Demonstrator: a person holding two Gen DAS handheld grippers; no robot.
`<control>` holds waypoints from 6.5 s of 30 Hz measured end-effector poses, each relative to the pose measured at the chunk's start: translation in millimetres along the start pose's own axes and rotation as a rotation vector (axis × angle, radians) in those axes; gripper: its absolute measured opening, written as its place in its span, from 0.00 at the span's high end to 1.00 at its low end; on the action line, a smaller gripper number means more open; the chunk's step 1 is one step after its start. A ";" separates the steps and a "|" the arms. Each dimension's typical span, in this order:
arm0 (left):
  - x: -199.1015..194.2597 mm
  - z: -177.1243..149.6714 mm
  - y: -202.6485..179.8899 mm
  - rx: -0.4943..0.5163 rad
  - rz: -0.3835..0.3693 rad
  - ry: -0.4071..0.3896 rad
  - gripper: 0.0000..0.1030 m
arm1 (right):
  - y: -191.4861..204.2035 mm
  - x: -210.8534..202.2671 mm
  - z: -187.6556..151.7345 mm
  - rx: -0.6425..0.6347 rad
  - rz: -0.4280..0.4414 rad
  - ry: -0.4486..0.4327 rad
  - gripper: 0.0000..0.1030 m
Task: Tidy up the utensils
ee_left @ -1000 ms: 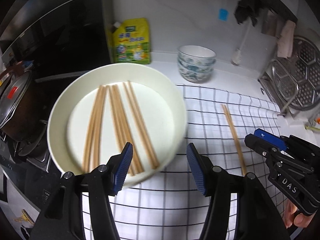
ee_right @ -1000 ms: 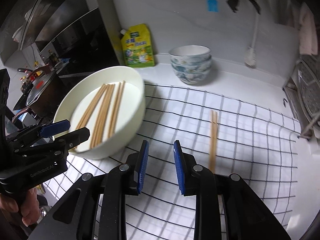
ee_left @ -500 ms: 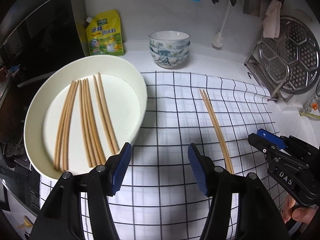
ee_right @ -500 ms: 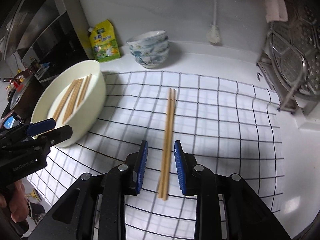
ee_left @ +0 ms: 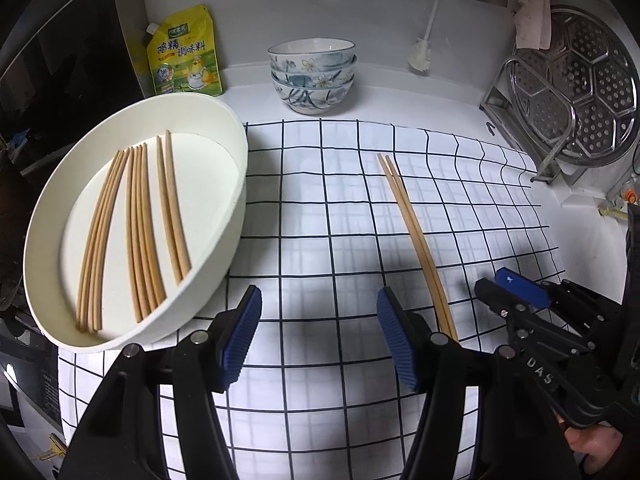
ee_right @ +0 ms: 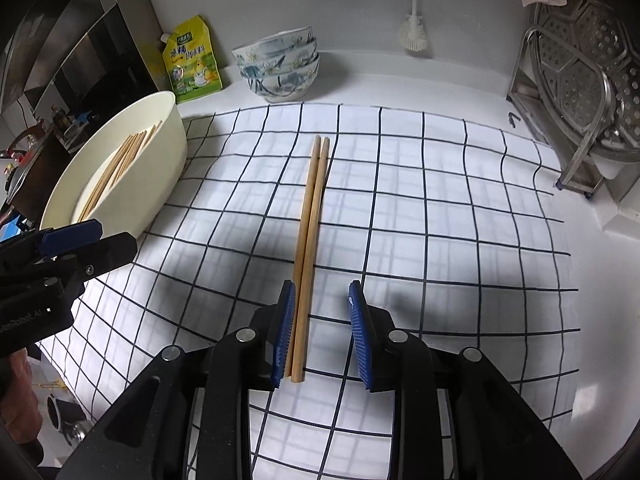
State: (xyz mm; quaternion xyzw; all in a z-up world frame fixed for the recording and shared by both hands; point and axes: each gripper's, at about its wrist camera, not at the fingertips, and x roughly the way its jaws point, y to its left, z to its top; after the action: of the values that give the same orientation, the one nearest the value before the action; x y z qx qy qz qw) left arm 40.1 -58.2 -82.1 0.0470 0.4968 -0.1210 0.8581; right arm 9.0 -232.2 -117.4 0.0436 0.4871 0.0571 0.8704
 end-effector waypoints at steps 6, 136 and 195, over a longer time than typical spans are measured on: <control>5.2 -1.5 -3.2 0.003 0.003 0.008 0.41 | 0.5 19.5 0.1 -0.003 -0.003 0.019 0.74; 7.2 66.9 206.1 -0.181 0.173 -0.070 0.92 | 224.3 73.1 138.9 -0.164 0.254 0.005 0.94; -59.6 45.3 206.8 -0.239 0.172 -0.133 0.19 | 214.8 0.0 115.9 -0.152 0.135 -0.111 0.59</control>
State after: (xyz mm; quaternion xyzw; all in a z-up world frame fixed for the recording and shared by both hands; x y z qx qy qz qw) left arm 102.4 142.1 -16.1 -0.0209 0.4439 0.0101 0.8958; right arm 95.6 -22.0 -28.7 0.0131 0.4285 0.1498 0.8910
